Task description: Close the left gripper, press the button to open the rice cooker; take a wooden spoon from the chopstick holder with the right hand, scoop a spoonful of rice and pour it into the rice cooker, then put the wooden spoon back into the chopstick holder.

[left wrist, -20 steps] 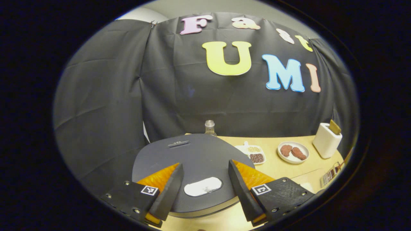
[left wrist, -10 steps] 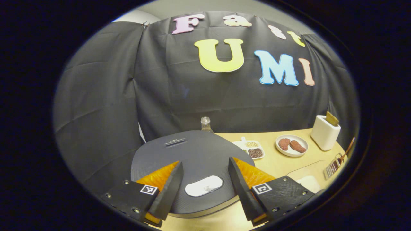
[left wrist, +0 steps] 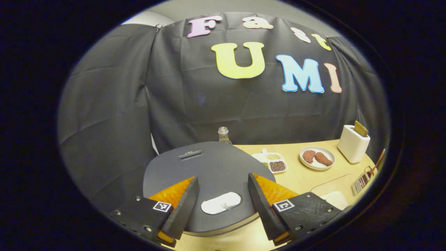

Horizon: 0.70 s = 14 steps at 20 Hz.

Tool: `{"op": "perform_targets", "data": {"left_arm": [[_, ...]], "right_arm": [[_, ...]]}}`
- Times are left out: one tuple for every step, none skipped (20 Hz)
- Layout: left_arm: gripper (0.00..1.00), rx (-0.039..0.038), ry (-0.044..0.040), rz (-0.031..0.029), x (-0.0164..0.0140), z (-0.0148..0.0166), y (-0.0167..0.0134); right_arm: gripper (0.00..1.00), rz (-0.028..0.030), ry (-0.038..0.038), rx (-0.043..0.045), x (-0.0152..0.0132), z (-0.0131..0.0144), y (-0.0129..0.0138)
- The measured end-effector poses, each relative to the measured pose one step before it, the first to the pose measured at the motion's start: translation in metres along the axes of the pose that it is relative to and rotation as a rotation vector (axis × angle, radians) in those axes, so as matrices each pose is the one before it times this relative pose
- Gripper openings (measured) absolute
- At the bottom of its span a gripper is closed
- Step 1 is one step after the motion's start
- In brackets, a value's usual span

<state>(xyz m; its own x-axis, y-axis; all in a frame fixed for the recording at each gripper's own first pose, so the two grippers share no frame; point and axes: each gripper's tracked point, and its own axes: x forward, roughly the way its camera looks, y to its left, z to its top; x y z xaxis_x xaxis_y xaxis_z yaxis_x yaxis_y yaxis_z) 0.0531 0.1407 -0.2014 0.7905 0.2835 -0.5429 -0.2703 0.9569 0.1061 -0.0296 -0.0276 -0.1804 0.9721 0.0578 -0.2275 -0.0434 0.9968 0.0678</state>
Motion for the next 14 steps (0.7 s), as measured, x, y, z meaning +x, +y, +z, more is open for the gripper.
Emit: {"op": "perform_targets", "data": {"left_arm": [[0.89,0.01320,-0.02583,0.01791,-0.00569,0.00467,0.00064],[0.87,0.02778,-0.03122,0.01861,-0.00530,0.00596,0.00122],[0.87,0.03413,-0.03971,0.01264,-0.01016,0.00879,0.00066],[0.87,0.02427,-0.03976,0.00478,-0.01064,0.01065,0.00010],[0.87,0.01093,-0.03742,-0.00660,-0.01112,0.00965,-0.00508],[0.87,-0.00640,-0.04671,-0.02824,-0.01181,0.01126,-0.00972],[0.87,-0.01018,-0.04016,-0.02616,-0.01193,0.01035,-0.00901],[0.87,-0.00324,-0.01155,-0.01508,-0.01170,0.00497,-0.00537],[0.87,-0.01976,-0.02338,-0.01743,-0.01009,0.00735,-0.00341],[0.87,-0.02540,-0.02402,-0.02510,-0.00960,0.01175,-0.00742],[0.87,-0.02286,-0.02227,-0.02650,-0.00937,0.01136,-0.00761],[0.87,-0.01662,-0.02886,-0.03211,-0.01006,0.01440,-0.00790],[0.87,-0.01126,-0.02658,-0.04504,-0.01188,0.01435,-0.01102],[0.87,0.00089,-0.03200,-0.03315,-0.01130,0.01294,-0.00793]], "right_arm": [[0.98,-0.01233,-0.00214,-0.01199,0.00052,0.00337,-0.00417],[0.98,-0.01228,-0.00259,-0.00872,0.00044,0.00290,-0.00280],[0.98,-0.00786,-0.00612,-0.00264,-0.00020,0.00582,-0.00246],[0.98,-0.00630,-0.00772,0.00329,-0.00011,0.00624,-0.00154],[0.98,-0.00506,-0.00864,0.00718,0.00058,0.00644,-0.00186],[0.98,-0.00545,-0.00975,0.00617,0.00081,0.00735,-0.00057],[0.98,-0.00815,-0.00996,0.00557,0.00068,0.00901,-0.00169],[0.98,-0.00313,-0.01239,0.00443,0.00104,0.01026,-0.00027],[0.98,-0.00317,-0.02057,0.00205,-0.00093,0.01262,-0.00013],[0.98,-0.00778,-0.02267,-0.00171,0.00012,0.01402,-0.00168],[0.98,-0.00636,-0.02426,-0.00473,-0.00069,0.01370,-0.00168],[0.98,-0.00143,-0.02637,-0.00616,-0.00232,0.01394,0.00076],[0.98,-0.00081,-0.02695,-0.00733,-0.00302,0.01464,0.00029],[0.98,-0.00599,-0.02777,-0.00274,-0.00118,0.01321,-0.00060]]}}
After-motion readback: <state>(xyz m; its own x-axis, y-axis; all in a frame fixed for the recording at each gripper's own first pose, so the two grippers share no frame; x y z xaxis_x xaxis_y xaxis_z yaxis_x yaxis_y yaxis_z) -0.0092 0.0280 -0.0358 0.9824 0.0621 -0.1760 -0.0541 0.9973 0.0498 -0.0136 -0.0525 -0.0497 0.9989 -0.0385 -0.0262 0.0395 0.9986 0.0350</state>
